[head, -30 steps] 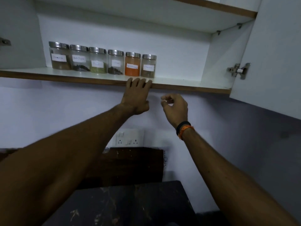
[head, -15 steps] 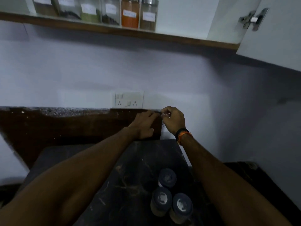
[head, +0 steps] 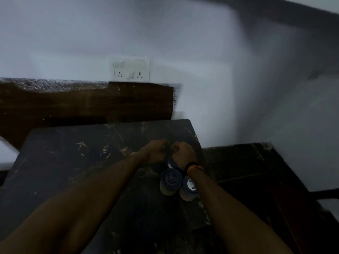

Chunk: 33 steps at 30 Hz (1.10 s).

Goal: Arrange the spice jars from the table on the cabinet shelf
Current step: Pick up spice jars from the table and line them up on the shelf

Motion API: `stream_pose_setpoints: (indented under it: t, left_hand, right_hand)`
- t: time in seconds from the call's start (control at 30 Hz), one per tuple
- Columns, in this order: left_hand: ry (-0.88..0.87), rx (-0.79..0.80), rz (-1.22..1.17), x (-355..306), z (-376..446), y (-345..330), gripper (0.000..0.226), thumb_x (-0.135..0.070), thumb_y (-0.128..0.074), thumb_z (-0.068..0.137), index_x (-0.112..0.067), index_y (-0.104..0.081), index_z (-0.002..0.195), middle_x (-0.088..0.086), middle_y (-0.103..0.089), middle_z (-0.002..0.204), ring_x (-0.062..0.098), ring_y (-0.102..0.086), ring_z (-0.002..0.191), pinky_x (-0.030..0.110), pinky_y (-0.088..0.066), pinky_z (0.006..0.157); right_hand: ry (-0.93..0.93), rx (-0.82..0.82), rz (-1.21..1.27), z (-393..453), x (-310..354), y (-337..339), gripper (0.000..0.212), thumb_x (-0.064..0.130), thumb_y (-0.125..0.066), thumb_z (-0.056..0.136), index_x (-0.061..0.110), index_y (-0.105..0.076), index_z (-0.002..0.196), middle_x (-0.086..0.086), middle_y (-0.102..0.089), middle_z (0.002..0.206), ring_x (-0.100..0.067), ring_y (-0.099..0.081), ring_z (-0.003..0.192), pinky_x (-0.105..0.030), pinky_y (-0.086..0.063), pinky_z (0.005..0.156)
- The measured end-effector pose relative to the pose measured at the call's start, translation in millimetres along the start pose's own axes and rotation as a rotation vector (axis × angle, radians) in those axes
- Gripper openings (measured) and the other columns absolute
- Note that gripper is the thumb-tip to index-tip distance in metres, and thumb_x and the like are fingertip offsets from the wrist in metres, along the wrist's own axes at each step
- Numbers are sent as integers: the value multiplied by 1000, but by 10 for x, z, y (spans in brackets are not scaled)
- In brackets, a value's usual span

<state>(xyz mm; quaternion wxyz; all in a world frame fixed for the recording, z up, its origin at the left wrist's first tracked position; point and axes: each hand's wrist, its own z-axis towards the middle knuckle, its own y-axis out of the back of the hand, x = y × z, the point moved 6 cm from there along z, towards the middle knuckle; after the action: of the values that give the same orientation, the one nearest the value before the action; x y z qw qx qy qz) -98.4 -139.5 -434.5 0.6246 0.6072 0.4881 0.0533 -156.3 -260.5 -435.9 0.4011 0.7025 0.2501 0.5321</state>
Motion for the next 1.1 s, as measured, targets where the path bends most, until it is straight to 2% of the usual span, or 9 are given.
stream_pose_setpoints:
  t: [0.1,0.23,0.33,0.47,0.53,0.7,0.87,1.0,1.1]
  left_hand:
    - [66,36,-53,115,-77,-258,46,-14,-62,92,-11,-50,136,12,-58,134,29,-57,123,35,-45,100]
    - [85,82,-68,232,-193,-536,49,-14,-63,91,-11,-50,138,10,-58,134,28,-59,121,31,-45,97]
    - [101,107,-92,312,-265,-680,50,-15,-64,92,-12,-49,140,9,-58,136,26,-58,122,22,-40,92]
    - [159,137,-119,383,-361,-828,44,-17,-56,96,-12,-49,139,11,-57,136,30,-56,123,39,-46,104]
    - [182,118,-149,426,-415,-881,40,-14,-56,97,-9,-52,137,13,-59,134,30,-57,122,39,-46,104]
    - [170,100,-160,506,-538,-960,36,-13,-58,95,-12,-54,131,7,-59,129,24,-58,119,24,-42,93]
    - [217,122,-275,593,-595,-947,44,-3,-57,92,-10,-52,135,10,-57,134,25,-56,122,42,-48,104]
    - [242,53,-315,652,-625,-930,44,1,-57,91,-8,-55,134,9,-60,130,24,-59,118,31,-48,97]
    - [291,3,-450,749,-675,-959,42,3,-54,93,-10,-57,132,7,-61,127,22,-59,117,30,-48,95]
  right_hand:
    - [4,41,-58,-144,-111,-168,23,12,-62,86,8,-70,107,-16,-64,113,-35,-61,106,-38,-48,93]
    - [78,87,-137,-346,-210,-399,30,18,-62,88,9,-67,115,-14,-60,126,-33,-53,121,-40,-43,104]
    - [84,135,-242,-498,-289,-589,42,39,-64,86,19,-60,123,-12,-51,133,-35,-46,124,-46,-43,100]
    - [91,153,-368,-609,-374,-785,61,62,-63,79,27,-53,128,-7,-48,133,-31,-44,124,-49,-41,102]
    - [83,148,-410,-623,-398,-831,65,66,-62,77,27,-52,129,-7,-46,133,-31,-44,122,-49,-40,102]
    - [58,60,-420,-653,-424,-860,67,66,-64,75,27,-52,129,-8,-42,132,-34,-46,114,-47,-43,98]
    - [41,94,-413,-616,-419,-919,70,61,-69,76,26,-48,133,-10,-33,142,-35,-45,121,-47,-42,104]
    - [41,76,-407,-597,-385,-919,65,53,-69,79,24,-49,133,-11,-36,140,-35,-46,120,-45,-41,103]
    - [90,76,-420,-589,-316,-912,63,51,-68,76,27,-51,132,-7,-42,134,-32,-46,119,-45,-41,101]
